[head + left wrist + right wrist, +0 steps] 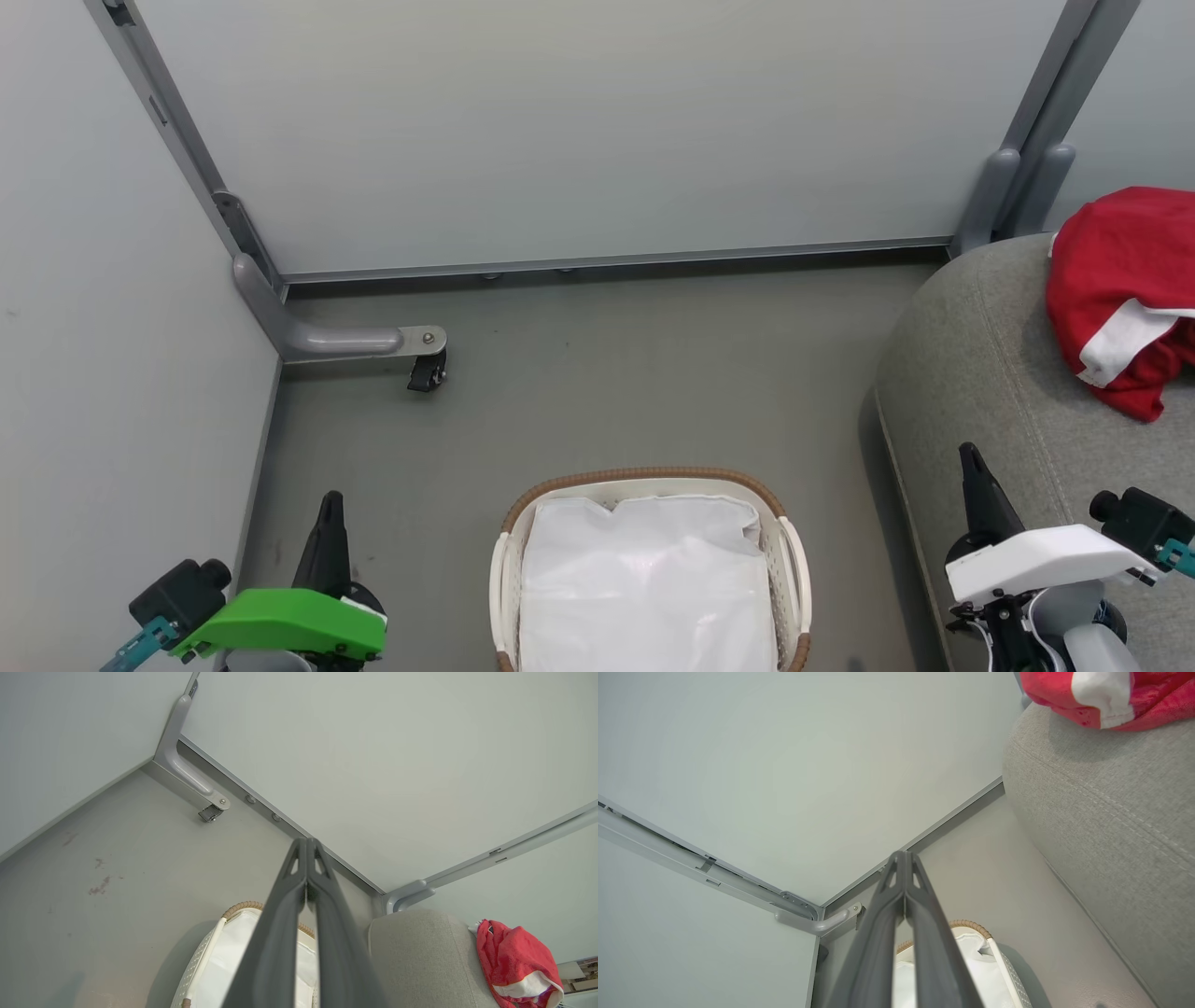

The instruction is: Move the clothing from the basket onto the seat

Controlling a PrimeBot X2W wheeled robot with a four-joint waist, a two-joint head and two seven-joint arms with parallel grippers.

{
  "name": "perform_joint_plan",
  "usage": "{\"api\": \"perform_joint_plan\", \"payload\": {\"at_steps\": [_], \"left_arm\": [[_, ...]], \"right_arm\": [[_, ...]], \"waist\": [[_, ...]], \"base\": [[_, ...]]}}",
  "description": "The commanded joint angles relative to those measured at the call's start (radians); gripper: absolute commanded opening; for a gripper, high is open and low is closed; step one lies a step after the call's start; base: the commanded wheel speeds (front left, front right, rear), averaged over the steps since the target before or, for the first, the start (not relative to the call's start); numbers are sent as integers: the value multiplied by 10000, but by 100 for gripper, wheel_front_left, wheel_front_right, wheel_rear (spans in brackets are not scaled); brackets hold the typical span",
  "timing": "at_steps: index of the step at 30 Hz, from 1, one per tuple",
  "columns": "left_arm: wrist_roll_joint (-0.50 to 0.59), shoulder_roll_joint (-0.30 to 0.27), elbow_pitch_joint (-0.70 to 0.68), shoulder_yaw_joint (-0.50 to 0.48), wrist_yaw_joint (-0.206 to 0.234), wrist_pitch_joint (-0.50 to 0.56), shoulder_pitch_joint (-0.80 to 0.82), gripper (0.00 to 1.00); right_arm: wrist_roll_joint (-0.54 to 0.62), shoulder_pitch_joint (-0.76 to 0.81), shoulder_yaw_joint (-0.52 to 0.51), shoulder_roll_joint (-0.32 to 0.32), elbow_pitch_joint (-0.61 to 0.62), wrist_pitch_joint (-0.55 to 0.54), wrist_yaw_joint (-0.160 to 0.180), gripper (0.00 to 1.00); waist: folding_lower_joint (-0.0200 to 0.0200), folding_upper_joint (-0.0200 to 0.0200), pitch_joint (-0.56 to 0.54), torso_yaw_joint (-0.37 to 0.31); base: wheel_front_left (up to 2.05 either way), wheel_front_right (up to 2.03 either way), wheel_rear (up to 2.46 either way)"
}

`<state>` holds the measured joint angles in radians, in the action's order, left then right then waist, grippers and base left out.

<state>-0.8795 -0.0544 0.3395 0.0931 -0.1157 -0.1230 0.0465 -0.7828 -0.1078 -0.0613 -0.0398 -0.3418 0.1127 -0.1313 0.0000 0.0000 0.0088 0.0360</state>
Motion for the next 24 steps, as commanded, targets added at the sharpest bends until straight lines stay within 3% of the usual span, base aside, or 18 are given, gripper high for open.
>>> {"api": "perform_joint_plan", "payload": {"at_steps": [1, 24], "left_arm": [[-338, -85, -173, -113, -60, 77, 315, 0], [-2763, -105, -453, -717, -91, 802, 448, 0]], "right_arm": [[-352, -73, -57, -68, 188, -101, 2, 0], [-3035, -55, -222, -92, 469, -843, 4, 0]], "waist": [[0, 0, -1, -5], [0, 0, -15, -96]], "base": [[0, 0, 0], [0, 0, 0]]}}
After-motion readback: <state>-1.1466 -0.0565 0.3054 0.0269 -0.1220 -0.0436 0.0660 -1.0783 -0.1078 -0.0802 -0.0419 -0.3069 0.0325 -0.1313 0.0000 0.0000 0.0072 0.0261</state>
